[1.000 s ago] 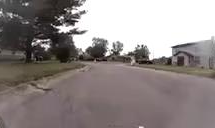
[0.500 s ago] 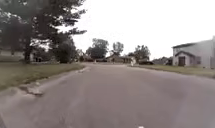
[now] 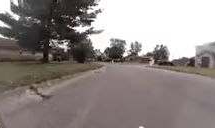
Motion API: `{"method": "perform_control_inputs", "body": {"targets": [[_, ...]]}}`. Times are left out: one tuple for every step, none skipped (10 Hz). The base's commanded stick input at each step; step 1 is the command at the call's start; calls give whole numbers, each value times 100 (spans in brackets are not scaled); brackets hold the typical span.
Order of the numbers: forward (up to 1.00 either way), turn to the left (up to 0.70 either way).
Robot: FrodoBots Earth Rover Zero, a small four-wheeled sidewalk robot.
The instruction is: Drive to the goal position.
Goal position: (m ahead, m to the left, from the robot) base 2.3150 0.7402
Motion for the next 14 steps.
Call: {"method": "perform_control_inputs", "body": {"targets": [[70,1],[70,1],[70,1],[70,1],[70,1],[70,1],[70,1],[70,1],[70,1],[70,1],[70,1],[70,1],[70,1],[70,1]]}}
